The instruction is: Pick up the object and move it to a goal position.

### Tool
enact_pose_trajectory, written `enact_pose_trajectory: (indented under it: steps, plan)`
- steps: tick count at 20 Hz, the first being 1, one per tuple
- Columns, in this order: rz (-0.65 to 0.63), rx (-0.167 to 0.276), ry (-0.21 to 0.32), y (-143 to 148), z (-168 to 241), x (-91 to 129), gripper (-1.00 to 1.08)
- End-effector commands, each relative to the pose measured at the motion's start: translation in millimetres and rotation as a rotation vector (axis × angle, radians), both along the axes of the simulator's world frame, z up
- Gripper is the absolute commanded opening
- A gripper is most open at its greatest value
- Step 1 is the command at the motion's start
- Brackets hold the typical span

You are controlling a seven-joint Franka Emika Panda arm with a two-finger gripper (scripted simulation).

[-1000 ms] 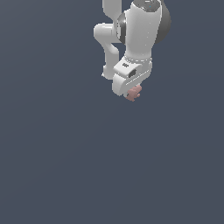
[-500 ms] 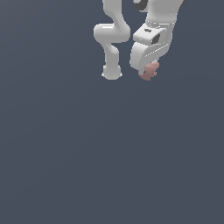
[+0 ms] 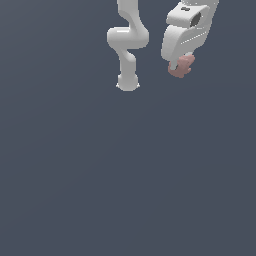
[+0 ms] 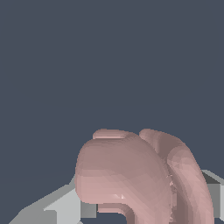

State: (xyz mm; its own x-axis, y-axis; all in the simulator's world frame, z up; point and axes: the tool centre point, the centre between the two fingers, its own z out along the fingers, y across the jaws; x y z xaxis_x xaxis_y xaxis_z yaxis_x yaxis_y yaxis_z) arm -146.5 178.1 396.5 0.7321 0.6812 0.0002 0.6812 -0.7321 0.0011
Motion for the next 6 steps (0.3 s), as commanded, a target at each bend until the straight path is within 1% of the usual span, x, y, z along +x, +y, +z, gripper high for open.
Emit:
enact_pose_trajectory:
  steps: [1, 6]
  plan:
    - [-0.001, 0.001, 0.001, 2.5, 4.2, -1.4, -1.00]
    - [-0.002, 0.001, 0.001, 1.9, 3.1, 0.2, -1.00]
